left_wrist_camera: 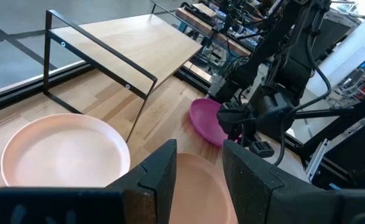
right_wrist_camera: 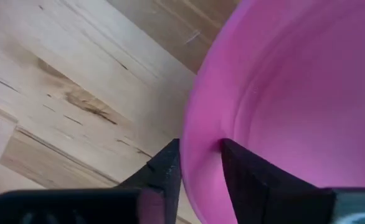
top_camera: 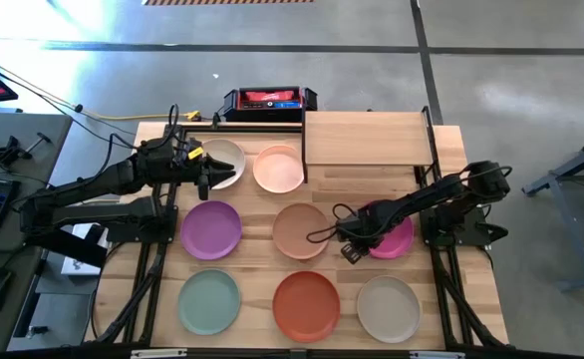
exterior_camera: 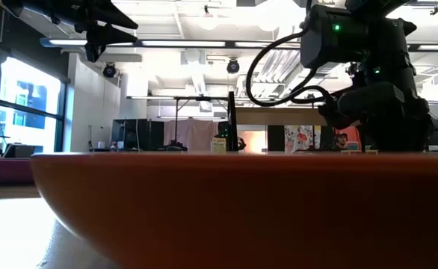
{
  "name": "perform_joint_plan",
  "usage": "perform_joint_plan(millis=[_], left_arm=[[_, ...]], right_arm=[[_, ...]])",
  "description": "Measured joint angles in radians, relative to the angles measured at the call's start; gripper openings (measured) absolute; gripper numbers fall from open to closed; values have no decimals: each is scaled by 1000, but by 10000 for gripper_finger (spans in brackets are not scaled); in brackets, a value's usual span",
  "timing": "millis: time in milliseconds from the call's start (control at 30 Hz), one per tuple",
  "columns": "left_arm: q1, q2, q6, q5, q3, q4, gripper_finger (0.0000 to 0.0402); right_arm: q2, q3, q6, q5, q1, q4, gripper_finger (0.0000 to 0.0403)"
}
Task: Place and stack plates onto a shelf
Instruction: Put the pink plate on the shelf
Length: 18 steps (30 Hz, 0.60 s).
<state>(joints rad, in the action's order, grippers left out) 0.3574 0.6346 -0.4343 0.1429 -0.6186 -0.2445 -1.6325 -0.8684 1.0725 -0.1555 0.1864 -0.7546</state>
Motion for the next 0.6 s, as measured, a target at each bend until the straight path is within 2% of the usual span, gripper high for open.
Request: perform_joint_plan(millis=[233,367,600], left_arm=[[0,0,0,0,0,-21,117],[0,0,0,-2,0,-54,117],[0,0,0,-3,0,-90,117]], right_arm=[[6,-4,3,-20,0,-9,10],[4,-32,12,-20,0,-62,15],[4,-172,-24,-18,0,-211,3]])
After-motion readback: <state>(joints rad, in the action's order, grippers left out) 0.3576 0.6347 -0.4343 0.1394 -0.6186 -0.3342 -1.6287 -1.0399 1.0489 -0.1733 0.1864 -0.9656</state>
